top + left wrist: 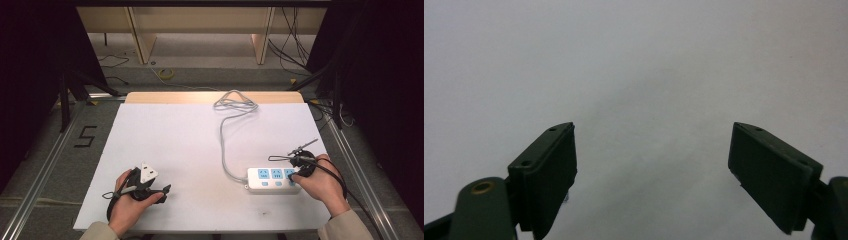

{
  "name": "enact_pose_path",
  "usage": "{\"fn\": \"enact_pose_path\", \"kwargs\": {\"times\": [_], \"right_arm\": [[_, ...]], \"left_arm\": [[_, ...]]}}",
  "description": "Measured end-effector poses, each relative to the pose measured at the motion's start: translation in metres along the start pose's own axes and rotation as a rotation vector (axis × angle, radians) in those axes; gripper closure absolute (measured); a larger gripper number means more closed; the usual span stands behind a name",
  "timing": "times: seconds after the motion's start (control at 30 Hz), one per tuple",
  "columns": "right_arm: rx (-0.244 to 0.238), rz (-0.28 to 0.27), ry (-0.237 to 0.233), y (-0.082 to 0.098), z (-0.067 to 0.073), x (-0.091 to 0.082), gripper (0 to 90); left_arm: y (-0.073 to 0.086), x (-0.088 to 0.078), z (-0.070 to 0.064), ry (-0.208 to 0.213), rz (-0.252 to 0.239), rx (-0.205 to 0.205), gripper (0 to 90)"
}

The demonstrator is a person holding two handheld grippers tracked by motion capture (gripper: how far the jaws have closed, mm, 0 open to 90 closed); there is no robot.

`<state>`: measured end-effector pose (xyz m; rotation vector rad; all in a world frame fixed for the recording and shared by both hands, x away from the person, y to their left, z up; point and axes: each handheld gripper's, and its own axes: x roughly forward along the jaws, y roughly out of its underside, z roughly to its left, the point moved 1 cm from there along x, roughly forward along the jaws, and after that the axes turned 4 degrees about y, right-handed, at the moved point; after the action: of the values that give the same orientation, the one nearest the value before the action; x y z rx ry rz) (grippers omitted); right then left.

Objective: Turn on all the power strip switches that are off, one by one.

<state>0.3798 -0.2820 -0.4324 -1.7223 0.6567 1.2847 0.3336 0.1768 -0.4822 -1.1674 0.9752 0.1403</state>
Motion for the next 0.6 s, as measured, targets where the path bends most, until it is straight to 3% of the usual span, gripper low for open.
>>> {"fn": "enact_pose_path", "kwargs": {"times": [0.3, 0.6], "right_arm": [[0.017, -0.089, -0.006, -0.0031, -0.0004, -0.0011, 90.0], [-0.002, -0.162, -0.031, -0.0059, 0.0059, 0.0001, 88.8]], "left_arm": [[0.0000, -0.0001, -0.0002, 0.001, -0.001, -0.001, 19.4], [0.0001, -0.0001, -0.0001, 0.000, -0.002, -0.001, 19.4]]}}
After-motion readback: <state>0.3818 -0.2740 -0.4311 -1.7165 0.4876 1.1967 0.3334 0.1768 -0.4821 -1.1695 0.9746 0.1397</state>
